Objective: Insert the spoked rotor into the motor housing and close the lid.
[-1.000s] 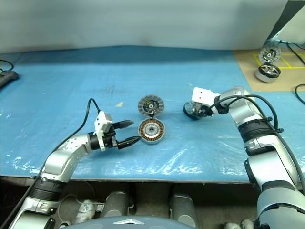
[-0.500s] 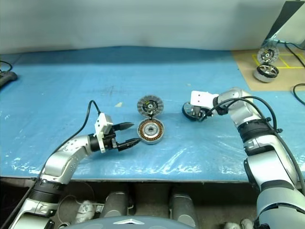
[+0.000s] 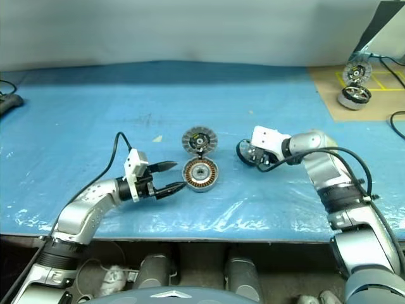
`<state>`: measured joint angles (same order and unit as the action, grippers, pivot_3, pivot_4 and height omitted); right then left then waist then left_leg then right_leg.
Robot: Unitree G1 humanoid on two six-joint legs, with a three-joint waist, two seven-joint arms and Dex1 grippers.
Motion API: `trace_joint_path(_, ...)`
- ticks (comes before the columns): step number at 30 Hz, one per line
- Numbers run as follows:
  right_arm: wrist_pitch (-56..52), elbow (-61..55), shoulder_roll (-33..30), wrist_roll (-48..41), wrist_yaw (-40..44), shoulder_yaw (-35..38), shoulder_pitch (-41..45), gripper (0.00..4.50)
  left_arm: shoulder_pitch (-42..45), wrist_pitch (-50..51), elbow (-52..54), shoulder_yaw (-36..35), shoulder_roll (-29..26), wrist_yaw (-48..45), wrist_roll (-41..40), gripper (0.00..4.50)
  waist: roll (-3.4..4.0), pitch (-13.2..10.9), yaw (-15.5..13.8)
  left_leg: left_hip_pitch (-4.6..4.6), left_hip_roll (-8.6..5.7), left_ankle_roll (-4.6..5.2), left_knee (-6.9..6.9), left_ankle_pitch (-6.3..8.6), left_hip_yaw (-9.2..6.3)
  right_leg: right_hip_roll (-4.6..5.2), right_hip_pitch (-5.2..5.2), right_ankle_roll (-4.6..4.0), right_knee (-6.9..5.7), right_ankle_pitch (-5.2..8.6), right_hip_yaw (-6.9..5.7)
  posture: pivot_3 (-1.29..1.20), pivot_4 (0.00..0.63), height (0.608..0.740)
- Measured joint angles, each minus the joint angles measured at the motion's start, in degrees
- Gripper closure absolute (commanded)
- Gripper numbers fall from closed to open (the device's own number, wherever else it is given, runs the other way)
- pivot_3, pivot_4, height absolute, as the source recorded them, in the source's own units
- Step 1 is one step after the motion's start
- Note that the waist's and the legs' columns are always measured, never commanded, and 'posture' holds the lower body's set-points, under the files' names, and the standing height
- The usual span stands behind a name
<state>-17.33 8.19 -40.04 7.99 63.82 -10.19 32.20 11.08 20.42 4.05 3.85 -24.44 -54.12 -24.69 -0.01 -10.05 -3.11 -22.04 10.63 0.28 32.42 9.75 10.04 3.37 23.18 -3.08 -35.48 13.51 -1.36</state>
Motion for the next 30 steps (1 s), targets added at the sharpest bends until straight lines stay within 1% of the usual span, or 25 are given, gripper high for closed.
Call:
trace_joint_path(3,-8.3,-10.8,2.0,-5.2,-2.0,3.5,-5.6,2.91,-0.1,0.3,1.2,-0.9,-0.3,0.3,-0.7,0.00,0.01,0.0,0.0,-0.01,0.00,-0.02,-0.11,0.01,0.01,-0.01,0.04,0.00,0.08,0.00,0.00,0.00,0.150,0.740)
trace_joint_path(5,-13.2,-17.2,3.2,-8.1,-3.5,4.6,-8.6,2.91,0.0,0.7,1.3,-1.4,-1.2,0.2,-1.0,0.00,0.02,0.0,0.0,0.01,0.00,-0.05,-0.13,0.03,0.01,-0.02,0.05,0.00,0.08,0.00,0.00,0.00,0.150,0.740)
trace_joint_path(9,-22.5,-25.5,6.3,-14.8,-5.9,7.1,-12.0,2.91,0.1,0.9,1.3,-1.4,-2.0,-0.3,-1.0,0.00,0.02,0.0,-0.1,0.01,-0.04,-0.08,-0.15,0.04,0.01,0.01,0.03,0.01,0.13,0.01,0.02,0.00,0.150,0.740)
trace_joint_path(11,-25.7,-29.0,7.8,-18.0,-6.8,7.0,-13.4,2.91,0.1,0.9,1.3,-1.4,-2.2,-0.5,-1.0,0.00,0.02,0.0,-0.1,0.03,-0.03,-0.09,-0.17,0.04,0.01,0.01,0.03,0.01,0.17,0.01,0.02,0.00,0.150,0.740)
trace_joint_path(15,-29.0,-30.2,10.8,-20.8,-9.7,5.5,-12.7,2.91,0.1,0.9,1.5,-1.0,-2.6,-0.9,-1.0,0.00,0.03,0.0,0.0,0.03,-0.04,-0.12,-0.21,0.04,0.01,0.00,0.04,0.01,0.17,0.01,0.02,0.00,0.150,0.740)
trace_joint_path(19,-29.3,-30.1,11.3,-21.6,-11.5,3.6,-10.6,2.91,-0.2,1.4,2.5,-0.8,-2.7,-0.9,-1.0,0.00,0.03,0.0,0.0,0.01,-0.05,-0.14,-0.23,0.03,0.01,0.01,0.04,0.02,0.21,0.01,0.02,0.00,0.150,0.740)
trace_joint_path(24,-27.2,-28.9,7.8,-20.5,-11.8,0.3,-9.1,2.91,-0.6,1.9,3.6,-0.8,-2.7,-0.8,-1.0,0.00,0.03,0.0,0.0,0.01,-0.06,-0.20,-0.28,0.01,0.01,0.01,0.02,0.02,0.28,0.01,0.02,0.00,0.150,0.740)
trace_joint_path(30,-25.7,-28.6,5.3,-20.4,-11.1,-1.3,-8.4,2.91,-0.7,2.1,3.6,-0.8,-2.6,-0.5,-1.0,0.00,0.03,0.0,0.0,0.01,-0.06,-0.20,-0.28,0.01,0.01,0.00,0.02,0.02,0.28,0.00,0.02,0.00,0.150,0.740)
